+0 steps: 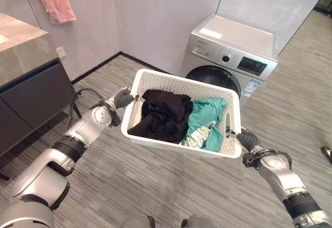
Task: Grab the laundry basket,head to the washer,open it,put in the laundry and shut it.
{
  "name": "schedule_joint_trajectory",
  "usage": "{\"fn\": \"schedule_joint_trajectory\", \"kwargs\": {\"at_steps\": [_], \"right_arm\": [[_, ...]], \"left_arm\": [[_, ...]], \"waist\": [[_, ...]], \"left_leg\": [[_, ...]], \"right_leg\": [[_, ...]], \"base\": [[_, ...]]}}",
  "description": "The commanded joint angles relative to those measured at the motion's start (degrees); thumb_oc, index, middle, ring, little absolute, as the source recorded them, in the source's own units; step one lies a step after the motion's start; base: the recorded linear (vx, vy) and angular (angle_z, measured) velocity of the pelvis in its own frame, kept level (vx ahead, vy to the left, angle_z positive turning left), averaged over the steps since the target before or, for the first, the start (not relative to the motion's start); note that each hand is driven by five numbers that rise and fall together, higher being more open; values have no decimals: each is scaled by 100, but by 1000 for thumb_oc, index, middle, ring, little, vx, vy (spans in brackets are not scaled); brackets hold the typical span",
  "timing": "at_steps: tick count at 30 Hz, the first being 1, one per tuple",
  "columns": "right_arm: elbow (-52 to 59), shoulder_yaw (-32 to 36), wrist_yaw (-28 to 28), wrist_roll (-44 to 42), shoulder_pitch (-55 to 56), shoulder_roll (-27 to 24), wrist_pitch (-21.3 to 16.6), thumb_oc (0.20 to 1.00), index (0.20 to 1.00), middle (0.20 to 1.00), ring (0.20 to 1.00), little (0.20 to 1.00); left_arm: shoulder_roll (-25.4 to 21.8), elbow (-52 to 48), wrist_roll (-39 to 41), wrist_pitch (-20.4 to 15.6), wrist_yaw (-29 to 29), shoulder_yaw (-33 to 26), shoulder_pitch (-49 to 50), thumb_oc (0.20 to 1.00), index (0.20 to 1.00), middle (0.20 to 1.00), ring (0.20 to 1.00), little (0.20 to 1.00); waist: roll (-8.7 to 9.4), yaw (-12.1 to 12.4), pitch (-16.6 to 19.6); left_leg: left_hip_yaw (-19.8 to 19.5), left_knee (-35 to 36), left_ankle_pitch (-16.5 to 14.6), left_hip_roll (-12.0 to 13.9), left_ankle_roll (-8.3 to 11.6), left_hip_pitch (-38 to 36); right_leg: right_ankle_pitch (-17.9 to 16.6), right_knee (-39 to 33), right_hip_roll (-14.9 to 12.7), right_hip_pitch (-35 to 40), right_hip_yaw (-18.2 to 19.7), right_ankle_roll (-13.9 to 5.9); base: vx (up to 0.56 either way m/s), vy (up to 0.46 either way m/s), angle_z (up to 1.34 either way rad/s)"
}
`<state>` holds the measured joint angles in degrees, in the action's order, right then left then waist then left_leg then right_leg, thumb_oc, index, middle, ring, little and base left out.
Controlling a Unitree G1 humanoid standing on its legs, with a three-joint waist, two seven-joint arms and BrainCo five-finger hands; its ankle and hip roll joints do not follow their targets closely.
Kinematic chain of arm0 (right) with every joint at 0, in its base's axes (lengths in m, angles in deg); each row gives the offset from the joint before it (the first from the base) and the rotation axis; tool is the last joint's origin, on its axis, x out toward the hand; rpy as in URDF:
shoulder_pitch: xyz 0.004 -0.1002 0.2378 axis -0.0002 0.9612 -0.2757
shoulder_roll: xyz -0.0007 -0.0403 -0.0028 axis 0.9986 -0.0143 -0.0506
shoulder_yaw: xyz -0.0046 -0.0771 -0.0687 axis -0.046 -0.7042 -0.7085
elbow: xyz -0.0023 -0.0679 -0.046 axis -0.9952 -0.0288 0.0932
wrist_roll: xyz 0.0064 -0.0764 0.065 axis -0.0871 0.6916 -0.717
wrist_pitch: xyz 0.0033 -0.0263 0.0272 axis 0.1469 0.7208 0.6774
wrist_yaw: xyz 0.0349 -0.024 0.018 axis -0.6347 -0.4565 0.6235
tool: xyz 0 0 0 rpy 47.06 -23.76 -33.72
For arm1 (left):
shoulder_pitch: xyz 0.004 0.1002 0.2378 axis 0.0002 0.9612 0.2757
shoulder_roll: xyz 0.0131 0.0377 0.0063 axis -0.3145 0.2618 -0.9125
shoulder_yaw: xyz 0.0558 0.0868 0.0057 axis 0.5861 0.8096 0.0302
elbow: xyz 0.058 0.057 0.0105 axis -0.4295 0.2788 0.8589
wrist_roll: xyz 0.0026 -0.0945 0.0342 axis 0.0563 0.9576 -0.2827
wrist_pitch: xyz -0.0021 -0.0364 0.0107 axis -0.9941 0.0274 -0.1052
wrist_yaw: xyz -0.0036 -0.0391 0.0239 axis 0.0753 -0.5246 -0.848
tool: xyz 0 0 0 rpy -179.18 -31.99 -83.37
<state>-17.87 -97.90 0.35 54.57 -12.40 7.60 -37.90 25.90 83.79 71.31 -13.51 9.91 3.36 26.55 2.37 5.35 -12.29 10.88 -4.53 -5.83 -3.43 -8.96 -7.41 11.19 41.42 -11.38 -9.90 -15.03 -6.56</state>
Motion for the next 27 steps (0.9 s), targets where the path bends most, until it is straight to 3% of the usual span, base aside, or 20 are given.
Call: {"fn": "schedule_joint_trajectory", "kwargs": {"at_steps": [1, 3, 4, 6, 9, 11, 13, 14, 15, 16, 17, 18, 20, 27], "right_arm": [[130, 352, 109, -194, -705, -213, -711, 200, 200, 200, 200, 200], [163, 400, 141, -209, -649, -253, -683, 200, 200, 200, 200, 200], [138, 405, 137, -211, -626, -251, -718, 200, 200, 200, 200, 200], [144, 507, 159, -148, -534, -318, -669, 200, 200, 200, 200, 200], [147, 587, 178, -150, -449, -300, -634, 200, 200, 200, 200, 200], [136, 670, 170, -211, -333, -321, -671, 200, 200, 200, 200, 200], [204, 707, 178, -316, -210, -348, -714, 200, 200, 200, 200, 200], [245, 675, 155, -359, -210, -376, -746, 200, 200, 200, 200, 200], [291, 670, 139, -368, -203, -402, -753, 200, 200, 200, 200, 200], [305, 594, 145, -441, -267, -417, -795, 200, 200, 200, 200, 200], [289, 594, 82, -478, -305, -458, -802, 200, 200, 200, 200, 200], [256, 642, -15, -456, -340, -557, -813, 200, 200, 200, 200, 200], [179, 653, -13, -537, -362, -567, -813, 200, 200, 200, 200, 200], [56, 625, 34, -612, -321, -388, -826, 200, 200, 200, 200, 200]], "left_arm": [[218, 141, 206, -371, 162, -228, -481, 200, 200, 200, 200, 200], [220, 214, 209, -379, 178, -237, -520, 200, 200, 200, 200, 200], [240, 279, 184, -401, 212, -241, -522, 200, 200, 200, 200, 200], [265, 338, 156, -438, 256, -232, -522, 200, 200, 200, 200, 200], [247, 429, 44, -446, 320, -185, -628, 200, 200, 200, 200, 200], [313, 539, 22, -478, 307, -112, -693, 200, 200, 200, 200, 200], [359, 494, 60, -470, 276, -169, -547, 200, 200, 200, 200, 200], [367, 415, 105, -441, 244, -162, -499, 200, 200, 200, 200, 200], [364, 351, 134, -410, 218, -181, -482, 200, 200, 200, 200, 200], [437, 307, 196, -392, 209, -225, -418, 200, 200, 200, 200, 200], [509, 280, 272, -382, 206, -211, -414, 200, 200, 200, 200, 200], [706, 286, 348, -408, 193, -103, -571, 200, 200, 200, 200, 200], [770, 430, 351, -430, 254, -49, -721, 200, 200, 200, 200, 200], [723, 505, 335, -474, 264, 43, -744, 200, 200, 200, 200, 200]], "waist": [[-237, -25, 460], [-230, -90, 444], [-216, -97, 441], [-206, -156, 425], [-101, -219, 447], [72, -250, 547], [80, -323, 641], [96, -317, 632], [103, -335, 608], [117, -274, 499], [111, -307, 400], [174, -312, 297], [92, -362, 310], [-38, -324, 557]], "left_leg": [[-157, 139, 261, 354, 418, 319], [-323, 112, 104, 363, 479, 253], [-392, 124, 63, 380, 515, 228], [-501, 95, -67, 435, 571, 142], [-586, 80, -159, 501, 669, 34], [-743, 38, -159, 728, 877, -44], [-883, 75, -89, 1140, 1051, -164], [-986, -364, 150, 1371, 1113, 24], [-1097, -755, 155, 1391, 1069, 209], [-1279, -1514, 277, 1322, 956, 528], [-1308, -1819, 467, 1346, 917, 779], [-1068, -835, 527, 1151, 998, 1062], [-1066, -412, 617, 1211, 1132, 1025], [-944, 201, 592, 1136, 1146, 453]], "right_leg": [[-764, -1818, 250, 667, 162, -87], [-949, -2813, 107, 663, 658, -144], [-1204, -3202, -14, 565, 854, -209], [-1593, -3807, -208, 485, 1022, -330], [-1775, -4114, -219, 614, 1146, -423], [-1708, -4149, -62, 852, 1166, -455], [-1428, -3960, 254, 889, 1061, -315], [-1267, -3975, 507, 1013, 959, -153], [-1214, -3995, 593, 1093, 919, -64], [-1134, -4039, 714, 1258, 917, 88], [-1122, -4065, 745, 1348, 829, 143], [-1045, -4154, 644, 1459, 715, 126], [-963, -4067, 648, 1472, 708, 100], [-988, -4146, 504, 1627, 724, 18]], "base": [[179, -188, 40], [188, -220, 52], [203, -246, 37], [202, -245, 34], [231, -331, 43], [330, -569, 79], [252, -593, 56], [144, -529, 28], [102, -567, 16], [3, -335, 12], [-29, -241, 2], [-65, -62, 8], [47, 74, 13], [108, 99, -23]]}}
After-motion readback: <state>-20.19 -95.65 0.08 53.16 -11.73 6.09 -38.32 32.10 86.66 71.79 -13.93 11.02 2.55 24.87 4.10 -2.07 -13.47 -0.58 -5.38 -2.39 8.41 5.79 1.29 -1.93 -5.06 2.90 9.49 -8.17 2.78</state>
